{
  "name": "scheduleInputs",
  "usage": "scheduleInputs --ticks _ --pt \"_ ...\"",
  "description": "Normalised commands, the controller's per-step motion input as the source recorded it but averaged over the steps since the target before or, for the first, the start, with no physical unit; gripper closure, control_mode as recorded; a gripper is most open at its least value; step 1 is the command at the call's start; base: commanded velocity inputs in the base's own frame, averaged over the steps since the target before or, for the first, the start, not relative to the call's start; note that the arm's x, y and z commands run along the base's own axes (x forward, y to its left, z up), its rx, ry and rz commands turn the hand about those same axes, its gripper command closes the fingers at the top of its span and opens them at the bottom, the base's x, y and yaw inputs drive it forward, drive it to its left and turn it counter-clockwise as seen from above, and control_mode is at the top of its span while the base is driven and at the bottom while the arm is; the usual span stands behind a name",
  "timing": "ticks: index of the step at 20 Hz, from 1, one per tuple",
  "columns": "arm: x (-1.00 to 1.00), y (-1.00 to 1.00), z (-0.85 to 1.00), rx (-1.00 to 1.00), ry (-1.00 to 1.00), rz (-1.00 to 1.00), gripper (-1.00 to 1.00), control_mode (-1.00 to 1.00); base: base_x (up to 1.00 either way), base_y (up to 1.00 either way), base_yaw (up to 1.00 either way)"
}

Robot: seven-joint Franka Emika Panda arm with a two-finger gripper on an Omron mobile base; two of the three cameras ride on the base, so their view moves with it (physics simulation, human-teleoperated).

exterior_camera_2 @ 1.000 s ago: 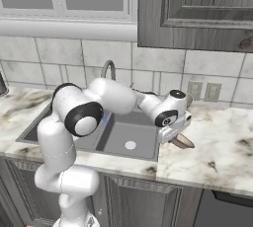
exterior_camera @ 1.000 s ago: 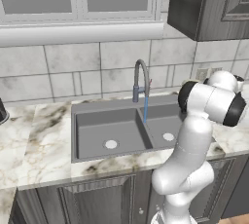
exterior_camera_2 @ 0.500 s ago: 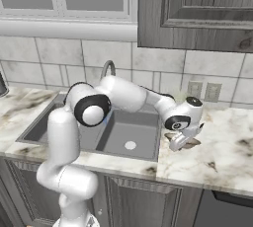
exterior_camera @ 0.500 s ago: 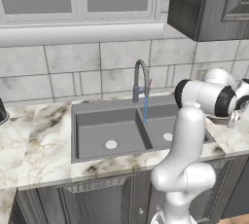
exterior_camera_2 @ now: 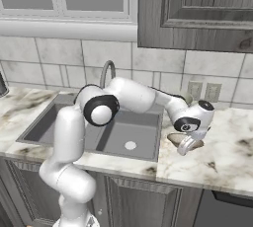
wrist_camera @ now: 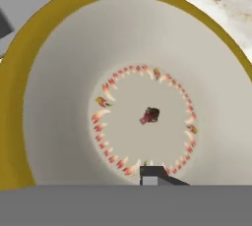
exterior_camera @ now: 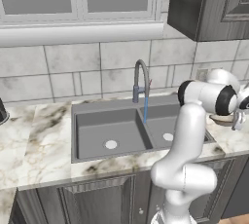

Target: Rinse each bowl for a few seconds and place them down in the sink or on the counter.

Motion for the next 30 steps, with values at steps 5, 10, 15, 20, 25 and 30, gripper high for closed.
scheduleInputs --ticks 5,10,15,20,25,30 --pt "-0.05 -0.32 -0.31 0.03 0.03 0.0 -1.0 -1.0 0.0 0.0 0.0" --pt "0.0 -0.13 -0.42 0.02 0.05 0.05 -1.0 -1.0 0.0 0.0 0.0" --pt "-0.12 0.0 0.16 -0.01 -0.06 0.11 -1.0 -1.0 0.0 0.0 0.0" --pt "-0.34 0.04 -0.07 -0.02 -0.06 0.1 -1.0 -1.0 0.0 0.0 0.0" --pt "-0.44 0.03 -0.07 -0.1 -0.11 0.19 -1.0 -1.0 0.0 0.0 0.0" --pt "-0.22 0.0 0.57 0.0 -0.07 0.11 -1.0 -1.0 0.0 0.0 0.0"
